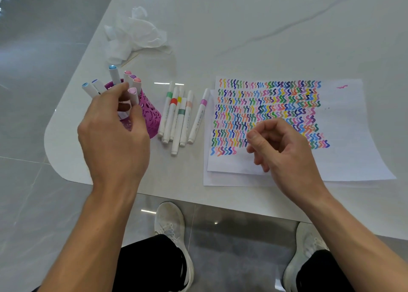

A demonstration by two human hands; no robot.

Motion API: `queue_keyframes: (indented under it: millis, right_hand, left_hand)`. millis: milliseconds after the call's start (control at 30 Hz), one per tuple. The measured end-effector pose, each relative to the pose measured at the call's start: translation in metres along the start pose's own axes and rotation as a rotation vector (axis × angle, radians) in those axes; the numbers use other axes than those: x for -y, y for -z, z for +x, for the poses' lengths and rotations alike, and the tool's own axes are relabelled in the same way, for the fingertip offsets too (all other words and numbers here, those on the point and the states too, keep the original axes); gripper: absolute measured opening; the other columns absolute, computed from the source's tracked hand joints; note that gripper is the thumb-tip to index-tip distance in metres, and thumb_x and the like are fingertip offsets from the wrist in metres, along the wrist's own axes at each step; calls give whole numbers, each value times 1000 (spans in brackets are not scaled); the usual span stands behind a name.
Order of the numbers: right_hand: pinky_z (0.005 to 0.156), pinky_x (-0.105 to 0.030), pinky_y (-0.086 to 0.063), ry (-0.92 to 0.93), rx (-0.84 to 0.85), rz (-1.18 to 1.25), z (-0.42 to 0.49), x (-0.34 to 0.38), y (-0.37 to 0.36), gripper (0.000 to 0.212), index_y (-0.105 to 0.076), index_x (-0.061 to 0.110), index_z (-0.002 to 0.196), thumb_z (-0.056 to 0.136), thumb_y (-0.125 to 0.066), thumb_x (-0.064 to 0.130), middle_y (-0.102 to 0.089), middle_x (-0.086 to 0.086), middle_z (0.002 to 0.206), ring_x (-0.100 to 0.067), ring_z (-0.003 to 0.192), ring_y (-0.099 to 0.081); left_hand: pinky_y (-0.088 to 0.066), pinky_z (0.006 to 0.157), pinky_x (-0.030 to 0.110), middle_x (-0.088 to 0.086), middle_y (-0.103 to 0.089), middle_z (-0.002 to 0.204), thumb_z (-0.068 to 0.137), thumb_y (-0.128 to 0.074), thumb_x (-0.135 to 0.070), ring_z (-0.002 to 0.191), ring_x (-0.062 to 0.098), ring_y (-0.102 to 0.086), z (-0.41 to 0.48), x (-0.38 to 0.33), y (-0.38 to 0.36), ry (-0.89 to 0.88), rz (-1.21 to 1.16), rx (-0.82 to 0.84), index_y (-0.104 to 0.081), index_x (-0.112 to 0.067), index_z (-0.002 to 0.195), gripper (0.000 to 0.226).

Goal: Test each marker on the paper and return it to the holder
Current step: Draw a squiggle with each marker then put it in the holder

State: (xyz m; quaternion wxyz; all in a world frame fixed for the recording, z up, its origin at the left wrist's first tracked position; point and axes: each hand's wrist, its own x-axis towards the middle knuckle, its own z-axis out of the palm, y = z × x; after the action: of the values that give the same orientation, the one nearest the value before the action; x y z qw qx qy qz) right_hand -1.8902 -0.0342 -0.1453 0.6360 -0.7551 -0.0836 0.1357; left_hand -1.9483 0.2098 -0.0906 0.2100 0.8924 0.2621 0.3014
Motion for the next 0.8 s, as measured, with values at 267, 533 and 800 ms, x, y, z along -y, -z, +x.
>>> queue_keyframes:
  millis: [267,533,800]
  right_hand:
    - [52,-13,-48,-6,-6,-16,-1,2,-1,8,-65,20,99,98,-69,27,-73,3,81,-3,64,-65]
    - [52,-12,-48,-12,-9,-28,-1,4,0,8,-65,20,100,98,-69,27,-73,1,83,-4,64,-65]
    - [53,-12,-48,-14,-4,-32,-2,4,2,7,-64,21,98,98,-69,26,-73,2,82,-3,64,-65]
  left_hand:
    - [-34,93,10,11,-60,119,89,-68,-13,107,25,-56,-10,-13,3,-138,43,-48,-54,-10,134,47]
    - [-47,79,20,-1,-67,98,93,-68,-18,84,12,-59,-25,-22,-10,-153,42,275,-69,-14,115,22]
    - [-52,90,34,3,-67,116,96,-63,-26,103,21,-63,-39,-26,-37,-190,134,490,-68,-14,125,32]
